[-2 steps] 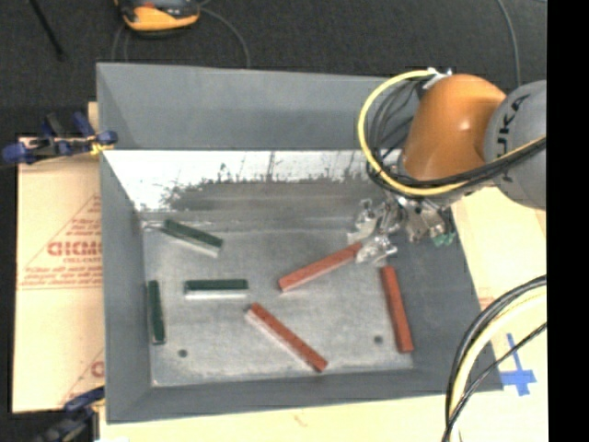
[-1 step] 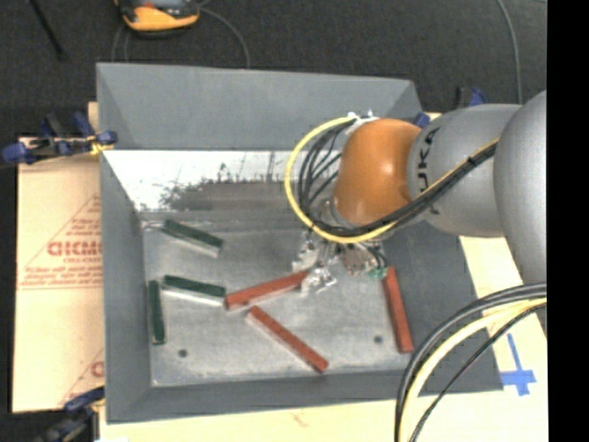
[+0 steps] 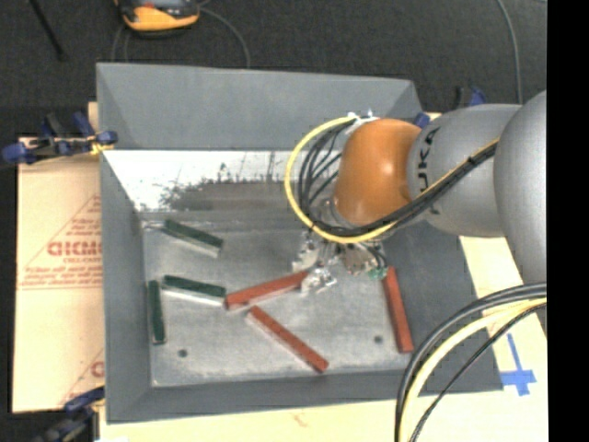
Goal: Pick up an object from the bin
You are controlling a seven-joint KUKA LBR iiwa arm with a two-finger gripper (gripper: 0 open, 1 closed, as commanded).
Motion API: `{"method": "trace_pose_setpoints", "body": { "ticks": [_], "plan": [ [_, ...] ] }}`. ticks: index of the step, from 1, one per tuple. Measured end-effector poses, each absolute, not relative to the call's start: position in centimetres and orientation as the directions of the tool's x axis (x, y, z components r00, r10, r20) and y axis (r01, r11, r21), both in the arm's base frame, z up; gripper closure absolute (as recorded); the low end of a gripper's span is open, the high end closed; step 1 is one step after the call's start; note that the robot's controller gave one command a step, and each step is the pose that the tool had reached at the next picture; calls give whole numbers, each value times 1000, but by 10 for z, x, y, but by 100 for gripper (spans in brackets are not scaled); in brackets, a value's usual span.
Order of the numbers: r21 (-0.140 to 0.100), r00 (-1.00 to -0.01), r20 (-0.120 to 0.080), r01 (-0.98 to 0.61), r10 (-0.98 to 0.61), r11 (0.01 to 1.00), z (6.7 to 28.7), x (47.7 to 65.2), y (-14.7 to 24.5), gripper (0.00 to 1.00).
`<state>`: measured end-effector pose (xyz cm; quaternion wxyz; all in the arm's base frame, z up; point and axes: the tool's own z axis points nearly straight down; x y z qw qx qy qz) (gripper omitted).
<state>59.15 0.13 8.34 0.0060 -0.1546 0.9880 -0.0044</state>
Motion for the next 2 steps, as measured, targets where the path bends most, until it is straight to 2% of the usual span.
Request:
{"method": "trace_pose_setpoints", "body": {
  "ticks": [1, 2],
  "plan": [
    [-2, -949, 3, -314, -314, 949, 118, 601, 28, 100],
    [-3, -916, -5, -400, -400, 916, 278, 572, 43, 100]
  ]
}}
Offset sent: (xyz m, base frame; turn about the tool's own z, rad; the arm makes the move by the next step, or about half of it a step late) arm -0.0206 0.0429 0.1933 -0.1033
